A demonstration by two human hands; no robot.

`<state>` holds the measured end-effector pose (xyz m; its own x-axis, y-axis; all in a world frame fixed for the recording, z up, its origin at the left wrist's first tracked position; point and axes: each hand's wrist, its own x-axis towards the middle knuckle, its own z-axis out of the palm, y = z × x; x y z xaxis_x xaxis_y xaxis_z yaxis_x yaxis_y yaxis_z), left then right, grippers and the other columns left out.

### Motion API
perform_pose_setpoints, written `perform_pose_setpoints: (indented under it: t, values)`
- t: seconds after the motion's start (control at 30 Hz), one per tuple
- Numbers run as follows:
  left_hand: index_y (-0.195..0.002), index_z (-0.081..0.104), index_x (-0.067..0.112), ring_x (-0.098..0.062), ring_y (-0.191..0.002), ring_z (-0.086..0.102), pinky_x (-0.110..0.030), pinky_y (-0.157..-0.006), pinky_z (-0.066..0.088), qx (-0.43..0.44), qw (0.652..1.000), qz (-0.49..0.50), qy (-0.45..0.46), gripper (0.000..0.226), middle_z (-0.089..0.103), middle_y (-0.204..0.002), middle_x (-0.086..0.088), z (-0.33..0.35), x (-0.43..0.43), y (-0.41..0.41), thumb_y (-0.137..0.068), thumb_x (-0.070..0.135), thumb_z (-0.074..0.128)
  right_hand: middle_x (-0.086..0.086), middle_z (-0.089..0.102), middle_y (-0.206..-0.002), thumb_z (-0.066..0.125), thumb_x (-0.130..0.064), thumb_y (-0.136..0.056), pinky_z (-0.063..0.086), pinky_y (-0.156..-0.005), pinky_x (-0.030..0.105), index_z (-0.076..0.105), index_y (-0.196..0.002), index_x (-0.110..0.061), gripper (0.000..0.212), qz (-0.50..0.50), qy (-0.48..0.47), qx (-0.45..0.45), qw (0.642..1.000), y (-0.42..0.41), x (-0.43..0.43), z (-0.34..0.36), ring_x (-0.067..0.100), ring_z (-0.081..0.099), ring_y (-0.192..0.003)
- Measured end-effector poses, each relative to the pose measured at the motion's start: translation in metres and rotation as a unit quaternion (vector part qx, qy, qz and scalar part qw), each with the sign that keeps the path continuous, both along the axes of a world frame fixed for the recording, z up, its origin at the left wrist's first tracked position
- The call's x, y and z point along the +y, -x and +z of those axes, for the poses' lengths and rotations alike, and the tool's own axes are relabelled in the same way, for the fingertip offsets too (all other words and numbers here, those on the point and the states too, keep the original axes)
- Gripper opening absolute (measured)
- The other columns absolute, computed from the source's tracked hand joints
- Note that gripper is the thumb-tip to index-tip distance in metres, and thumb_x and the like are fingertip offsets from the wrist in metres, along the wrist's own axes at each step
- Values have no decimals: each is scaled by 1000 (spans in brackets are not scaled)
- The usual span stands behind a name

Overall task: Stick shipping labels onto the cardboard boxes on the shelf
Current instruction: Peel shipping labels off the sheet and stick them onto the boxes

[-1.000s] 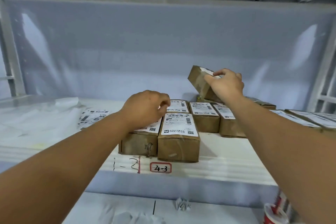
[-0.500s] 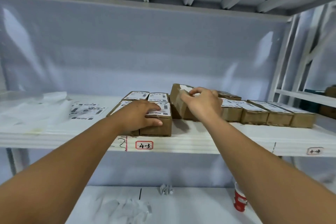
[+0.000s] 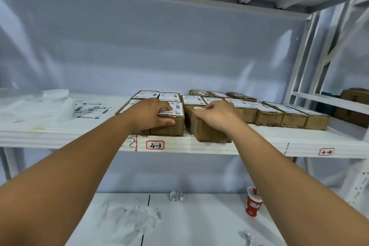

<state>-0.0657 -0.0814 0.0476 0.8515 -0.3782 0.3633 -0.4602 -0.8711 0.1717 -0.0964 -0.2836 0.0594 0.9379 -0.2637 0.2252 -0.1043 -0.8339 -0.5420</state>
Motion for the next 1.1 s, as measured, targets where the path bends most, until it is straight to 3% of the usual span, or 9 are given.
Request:
perform_pose_setpoints:
  t: [0.07, 0.17, 0.23, 0.3, 0.37, 0.5, 0.57, 0.97, 1.1]
  values:
    - [-130, 51, 32, -15, -122, 44, -27, -95, 34, -1, 1000, 1, -3, 55, 50, -134, 4, 1, 0, 1, -82, 58, 57, 2, 55, -127, 49, -62, -57, 44, -91, 38, 61, -103, -34, 55, 2, -11, -1, 1000, 0, 1, -7, 30, 45, -120]
    - [-130, 51, 33, -15, -123, 44, -28, -97, 34, -1, 1000, 0, -2, 55, 49, -135, 5, 1, 0, 1, -82, 58, 57, 2, 56, -125, 53, -58, -72, 41, -91, 36, 62, -106, -34, 43, 8, -15, -34, 999, -2, 6, -18, 29, 43, -121]
    - [-130, 51, 32, -15, -123, 44, -27, -96, 34, 2, 1000, 3, -4, 55, 49, -136, 4, 2, -1, 2, -82, 58, 57, 2, 60, -121, 52, -52, -81, 35, -90, 32, 65, -96, -31, 29, 33, -18, -67, 997, -5, 11, -20, 26, 44, -123]
    - [-131, 49, 32, -16, -123, 43, -26, -95, 33, 3, 1000, 4, -11, 55, 48, -137, 4, 2, -1, 2, -83, 58, 56, 1, 65, -115, 52, -44, -87, 31, -101, 32, 67, -90, -29, 21, 62, -15, -89, 994, -6, 15, -21, 22, 46, -122]
    - [-132, 49, 32, -15, -124, 42, -25, -93, 31, 3, 1000, 2, -14, 56, 48, -137, 4, 2, -2, 2, -83, 59, 55, 0, 66, -115, 54, -37, -89, 32, -106, 33, 70, -97, -24, 23, 74, -25, -110, 991, -6, 12, -22, 19, 49, -119]
    - [-130, 50, 32, -14, -123, 41, -24, -93, 30, 16, 1000, -7, 17, 59, 48, -134, 5, 1, 0, 2, -80, 63, 55, -1, 68, -105, 57, -29, -87, 38, -75, 20, 72, -97, -19, 20, 92, -90, -135, 982, -12, 5, -27, 12, 55, -89]
    - [-131, 50, 32, -14, -124, 41, -25, -94, 31, 12, 1000, -10, 15, 59, 47, -135, 5, 1, 0, 2, -80, 62, 56, -3, 70, -98, 59, -29, -86, 36, -69, 19, 72, -94, -20, 19, 89, -113, -147, 979, -16, 3, -30, 9, 54, -80]
    - [-135, 47, 34, -15, -129, 39, -30, -103, 31, -11, 1000, -11, -10, 55, 44, -141, 6, -3, 3, -5, -85, 58, 52, -1, 71, -83, 55, -44, -90, 40, -69, 25, 74, -90, -16, 34, 56, -115, -225, 966, -27, 6, -43, 18, 61, -81]
    - [-135, 46, 33, -16, -127, 40, -29, -102, 32, -21, 999, -13, -23, 55, 45, -139, 4, -5, 2, -7, -86, 58, 50, 0, 70, -83, 52, -46, -90, 42, -66, 27, 72, -89, -20, 34, 46, -81, -208, 974, -27, 8, -41, 21, 62, -83]
